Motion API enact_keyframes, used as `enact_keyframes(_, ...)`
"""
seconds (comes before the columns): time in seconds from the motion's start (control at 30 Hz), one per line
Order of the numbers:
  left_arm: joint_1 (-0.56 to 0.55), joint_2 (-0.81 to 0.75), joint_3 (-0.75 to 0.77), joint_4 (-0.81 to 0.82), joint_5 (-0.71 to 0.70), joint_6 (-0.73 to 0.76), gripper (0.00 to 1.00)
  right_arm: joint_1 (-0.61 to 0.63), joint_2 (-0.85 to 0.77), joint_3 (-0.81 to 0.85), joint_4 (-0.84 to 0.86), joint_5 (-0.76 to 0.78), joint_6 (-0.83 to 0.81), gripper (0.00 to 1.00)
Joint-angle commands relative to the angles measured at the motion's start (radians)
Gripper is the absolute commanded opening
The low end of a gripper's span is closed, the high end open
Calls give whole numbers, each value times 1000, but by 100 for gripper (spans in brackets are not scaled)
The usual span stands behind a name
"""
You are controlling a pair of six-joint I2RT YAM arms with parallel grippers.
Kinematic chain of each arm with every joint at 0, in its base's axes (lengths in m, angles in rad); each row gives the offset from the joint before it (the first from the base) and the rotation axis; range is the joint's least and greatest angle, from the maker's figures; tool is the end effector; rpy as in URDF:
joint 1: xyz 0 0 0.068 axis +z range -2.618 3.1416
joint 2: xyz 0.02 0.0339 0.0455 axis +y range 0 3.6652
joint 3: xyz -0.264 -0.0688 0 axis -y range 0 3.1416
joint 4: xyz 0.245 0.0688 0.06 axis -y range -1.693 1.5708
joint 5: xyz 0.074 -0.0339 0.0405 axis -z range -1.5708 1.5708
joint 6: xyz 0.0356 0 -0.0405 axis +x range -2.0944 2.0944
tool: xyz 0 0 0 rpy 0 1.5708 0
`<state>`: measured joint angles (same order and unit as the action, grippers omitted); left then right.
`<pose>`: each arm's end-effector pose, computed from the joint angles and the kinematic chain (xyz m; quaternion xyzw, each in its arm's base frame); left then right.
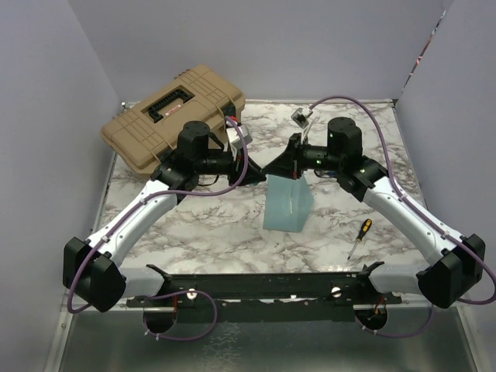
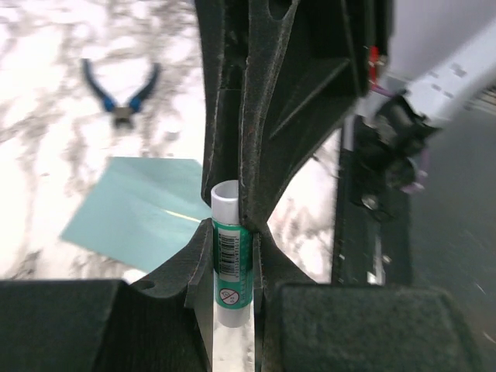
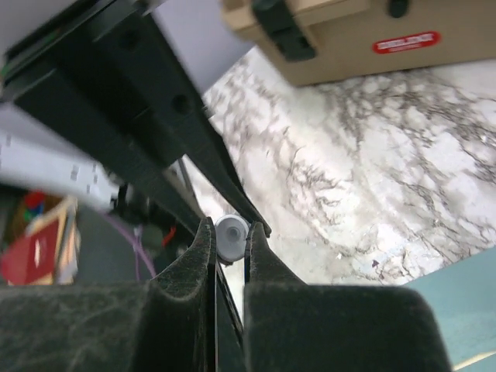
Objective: Place the letter into the envelope and seal it
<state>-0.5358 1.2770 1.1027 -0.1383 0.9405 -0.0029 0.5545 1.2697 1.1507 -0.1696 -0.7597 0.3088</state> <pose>0.2309 -0.1705 0.3536 0.4470 0.6252 -0.4927 0.4081 0.2318 0.1724 0.3677 -0.3113 0.7115 0.5023 0.3802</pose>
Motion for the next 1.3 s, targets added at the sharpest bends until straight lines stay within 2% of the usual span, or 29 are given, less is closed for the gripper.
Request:
enact_keyframes(0.0,-8,3,19,34,-347,-75,0,11,25,-2,205,302,383,1)
enact_keyframes(0.2,-12,-14,-19,132,-495,-148,0,12,71,58,25,632,647,1)
enact_keyframes(0.43,-10,24,-12,131,-516,-180,0,10,116,65,32,620,722,1)
enact_keyframes(0.47,-8,26,-11,123,-520,-191,5,10,114,62,32,616,721,0)
enact_keyframes(0.5,-6,29,-9,117,-523,-201,20,10,109,58,40,608,717,0)
enact_keyframes(0.6,13,39,-9,98,-489,-229,42,10,98,47,47,599,706,1)
enact_keyframes(0.73,47,49,-23,94,-419,-256,52,10,95,38,52,574,683,0)
enact_keyframes(0.93,59,67,-25,94,-346,-255,58,10,119,37,79,491,644,1)
enact_keyframes(1.1,59,93,-13,94,-316,-249,57,10,132,46,85,448,623,1)
enact_keyframes(1.17,59,107,-3,94,-294,-258,48,10,134,48,85,437,618,1)
enact_keyframes(1.27,59,124,13,94,-266,-265,26,10,140,54,81,415,602,1)
